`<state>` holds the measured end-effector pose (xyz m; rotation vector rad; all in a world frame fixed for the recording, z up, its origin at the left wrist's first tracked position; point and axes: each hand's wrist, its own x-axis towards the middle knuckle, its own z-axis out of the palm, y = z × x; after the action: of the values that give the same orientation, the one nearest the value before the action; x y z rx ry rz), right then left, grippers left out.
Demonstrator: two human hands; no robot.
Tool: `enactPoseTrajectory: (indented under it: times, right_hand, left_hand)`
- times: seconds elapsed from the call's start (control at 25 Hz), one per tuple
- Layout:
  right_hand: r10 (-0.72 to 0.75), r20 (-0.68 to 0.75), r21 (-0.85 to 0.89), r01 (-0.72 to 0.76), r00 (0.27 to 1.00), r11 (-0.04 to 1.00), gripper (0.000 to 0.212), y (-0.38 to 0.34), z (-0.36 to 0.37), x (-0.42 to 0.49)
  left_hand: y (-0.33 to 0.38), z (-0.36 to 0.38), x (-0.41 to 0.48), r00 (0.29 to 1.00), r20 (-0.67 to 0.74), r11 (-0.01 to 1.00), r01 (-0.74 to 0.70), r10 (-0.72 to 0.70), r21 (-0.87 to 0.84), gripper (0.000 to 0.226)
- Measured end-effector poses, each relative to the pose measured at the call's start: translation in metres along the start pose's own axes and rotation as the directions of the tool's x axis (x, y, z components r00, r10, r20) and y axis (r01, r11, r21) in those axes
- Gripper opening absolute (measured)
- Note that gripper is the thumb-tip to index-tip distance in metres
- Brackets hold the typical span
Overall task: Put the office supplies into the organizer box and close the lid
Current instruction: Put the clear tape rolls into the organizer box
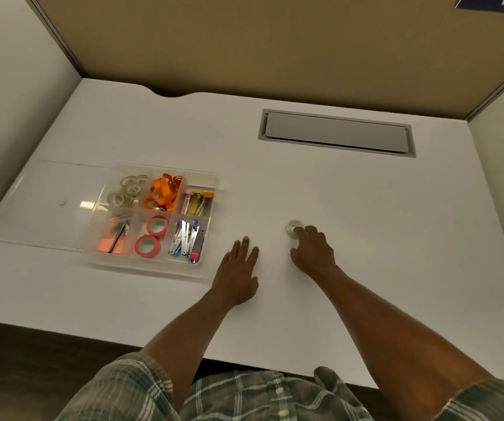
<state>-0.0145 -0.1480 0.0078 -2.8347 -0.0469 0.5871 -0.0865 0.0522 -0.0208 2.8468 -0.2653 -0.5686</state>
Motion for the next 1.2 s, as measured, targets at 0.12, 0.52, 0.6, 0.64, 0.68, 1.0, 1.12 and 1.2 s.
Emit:
enactPoseTrajectory:
  times: [0.12, 0.52, 0.6, 0.64, 0.68, 1.0, 1.12, 1.2]
  right_hand:
    - [-0.035, -0.014, -0.081, 0.034, 0.999, 0.996, 0.045, 0.004, -0.003, 0.005]
    - [-0.059, -0.115, 0.213, 0.082, 0.992, 0.974, 0.025, -0.053, -0.015, 0.030]
    - [-0.139, -0.170, 0.287, 0.184, 0.976, 0.940, 0.024, -0.098, -0.022, 0.042]
    - [-0.183, -0.201, 0.306, 0.239, 0.962, 0.922, 0.023, -0.123, -0.024, 0.047]
    - [-0.229, -0.225, 0.316, 0.294, 0.947, 0.902, 0.022, -0.148, -0.026, 0.052]
    - [-0.420, -0.163, 0.238, 0.449, 0.893, 0.861, 0.025, -0.310, -0.006, 0.069]
    - [-0.415, -0.160, 0.206, 0.442, 0.896, 0.873, 0.025, -0.341, 0.006, 0.074]
    - [-0.403, -0.181, 0.198, 0.435, 0.897, 0.878, 0.023, -0.357, 0.011, 0.079]
  left_hand:
    - [-0.002, 0.004, -0.007, 0.999, -0.032, 1.000, 0.004, -0.005, -0.018, 0.074]
    - [-0.062, 0.015, -0.047, 0.988, -0.095, 0.989, -0.129, 0.123, -0.066, 0.069]
    - [-0.075, 0.014, -0.054, 0.984, -0.092, 0.983, -0.160, 0.152, -0.085, 0.069]
    - [-0.081, 0.015, -0.058, 0.982, -0.086, 0.980, -0.174, 0.166, -0.093, 0.069]
    - [-0.087, 0.015, -0.062, 0.980, -0.083, 0.977, -0.191, 0.183, -0.096, 0.069]
    - [-0.155, 0.015, -0.104, 0.943, -0.110, 0.948, -0.317, 0.313, -0.015, 0.054]
    - [-0.187, 0.011, -0.120, 0.948, -0.148, 0.957, -0.289, 0.282, -0.022, 0.052]
    - [-0.206, 0.008, -0.129, 0.950, -0.184, 0.964, -0.263, 0.253, -0.032, 0.051]
